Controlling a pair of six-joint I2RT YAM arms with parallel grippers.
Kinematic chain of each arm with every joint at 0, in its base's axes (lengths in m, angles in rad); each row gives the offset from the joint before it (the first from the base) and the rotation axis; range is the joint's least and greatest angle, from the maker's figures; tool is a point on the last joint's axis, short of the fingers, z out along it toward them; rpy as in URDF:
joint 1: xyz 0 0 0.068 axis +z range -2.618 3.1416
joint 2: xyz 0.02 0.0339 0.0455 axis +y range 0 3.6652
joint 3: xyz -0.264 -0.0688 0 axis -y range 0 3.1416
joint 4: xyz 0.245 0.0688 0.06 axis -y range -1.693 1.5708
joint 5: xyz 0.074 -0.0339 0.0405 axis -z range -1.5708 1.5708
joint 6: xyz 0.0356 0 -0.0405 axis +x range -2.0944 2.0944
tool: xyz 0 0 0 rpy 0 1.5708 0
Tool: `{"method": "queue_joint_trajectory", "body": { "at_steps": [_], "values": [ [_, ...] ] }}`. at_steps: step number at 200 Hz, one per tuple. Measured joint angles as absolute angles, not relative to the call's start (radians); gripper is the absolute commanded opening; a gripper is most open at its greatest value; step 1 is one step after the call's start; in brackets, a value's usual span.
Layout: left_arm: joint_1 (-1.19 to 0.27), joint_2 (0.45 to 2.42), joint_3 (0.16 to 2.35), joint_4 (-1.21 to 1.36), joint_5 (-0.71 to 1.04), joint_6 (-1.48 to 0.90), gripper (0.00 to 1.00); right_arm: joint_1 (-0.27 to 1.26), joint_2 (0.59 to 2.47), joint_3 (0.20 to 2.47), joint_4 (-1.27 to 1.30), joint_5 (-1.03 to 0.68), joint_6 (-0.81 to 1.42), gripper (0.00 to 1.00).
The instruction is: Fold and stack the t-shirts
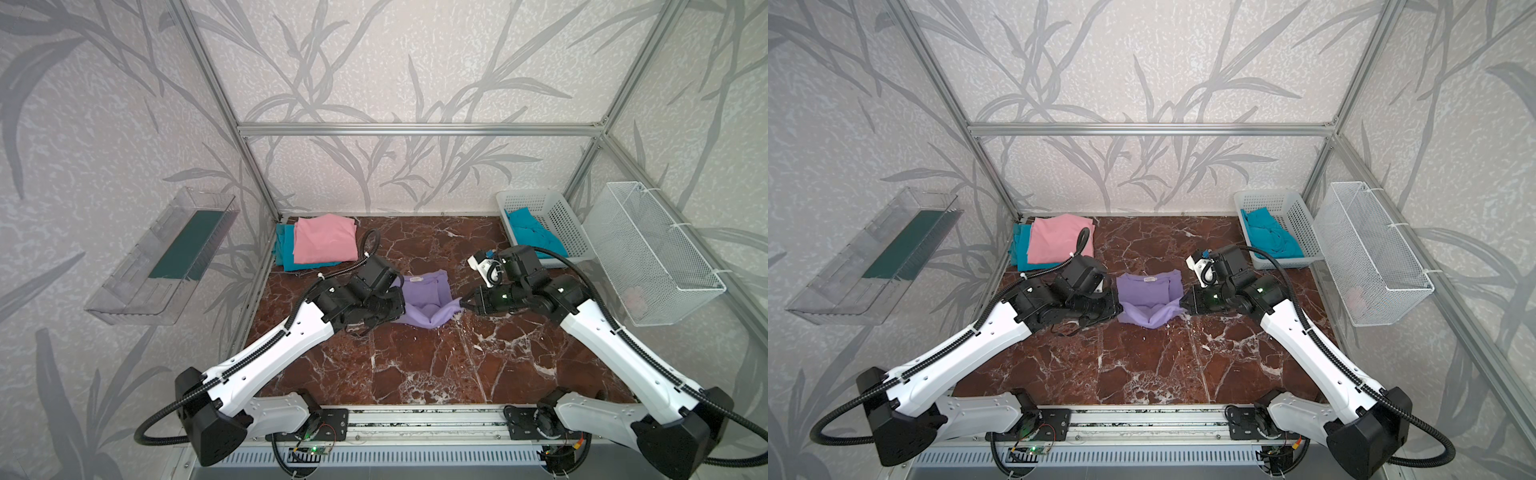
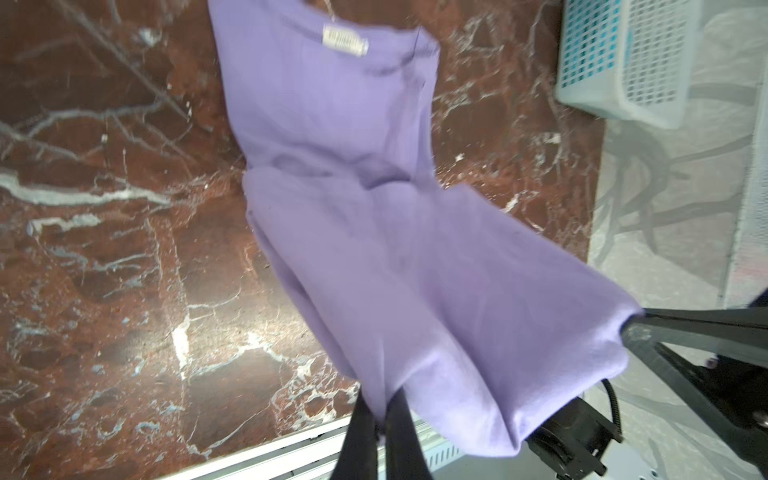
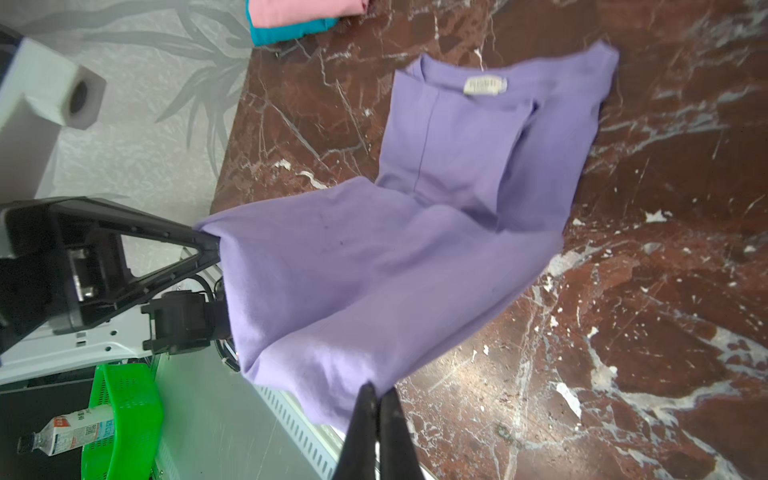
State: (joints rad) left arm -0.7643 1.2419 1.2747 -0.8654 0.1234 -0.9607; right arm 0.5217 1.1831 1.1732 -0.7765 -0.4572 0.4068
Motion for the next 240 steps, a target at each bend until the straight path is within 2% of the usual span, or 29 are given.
{"method": "queue_joint_trajectory", "body": {
  "at_steps": [28, 95, 186, 198, 206, 214, 224, 240],
  "values": [
    [-0.702, 1.273, 1.311, -0.869, 0.133, -0.918, 0.0, 0.488, 1.245, 1.188, -0.764, -0.469, 0.413, 0.0],
    [-0.464, 1.385, 1.244, -0.776, 0.27, -0.864, 0.0, 0.367, 1.475, 1.192, -0.628, -0.549, 0.467, 0.0],
    [-0.356, 1.839, 1.427, -0.656, 0.472, -0.787, 0.0, 0.282, 1.759, 1.328, -0.537, -0.595, 0.506, 0.0],
    [-0.347, 1.881, 1.435, -0.657, 0.478, -0.781, 0.12, 0.271, 1.808, 1.345, -0.519, -0.597, 0.513, 0.12],
    [-0.34, 1.903, 1.443, -0.66, 0.477, -0.774, 0.23, 0.265, 1.84, 1.357, -0.513, -0.598, 0.519, 0.26],
    [-0.334, 1.923, 1.456, -0.667, 0.477, -0.773, 0.33, 0.257, 1.875, 1.37, -0.506, -0.596, 0.525, 0.36],
    [-0.327, 1.942, 1.479, -0.678, 0.472, -0.767, 0.4, 0.25, 1.916, 1.388, -0.5, -0.59, 0.525, 0.41],
    [-0.311, 1.963, 1.538, -0.712, 0.456, -0.752, 0.43, 0.244, 1.962, 1.418, -0.499, -0.567, 0.526, 0.44]
  ]
}}
